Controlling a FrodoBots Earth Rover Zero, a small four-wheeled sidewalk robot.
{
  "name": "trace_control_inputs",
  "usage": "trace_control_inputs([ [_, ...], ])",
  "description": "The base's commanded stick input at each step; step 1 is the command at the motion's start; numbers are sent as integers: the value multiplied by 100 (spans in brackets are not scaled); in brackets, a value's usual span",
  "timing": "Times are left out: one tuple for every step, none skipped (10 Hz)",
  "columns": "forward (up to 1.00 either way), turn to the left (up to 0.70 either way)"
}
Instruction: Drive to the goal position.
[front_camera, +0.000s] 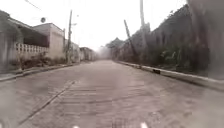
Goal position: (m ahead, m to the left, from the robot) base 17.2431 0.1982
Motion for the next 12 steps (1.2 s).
trace_control_inputs([
  [70,1],
  [70,1],
  [70,1],
  [70,1],
  [70,1],
  [70,1],
  [70,1],
  [70,1],
  [70,1],
  [70,1],
  [70,1],
  [70,1],
])
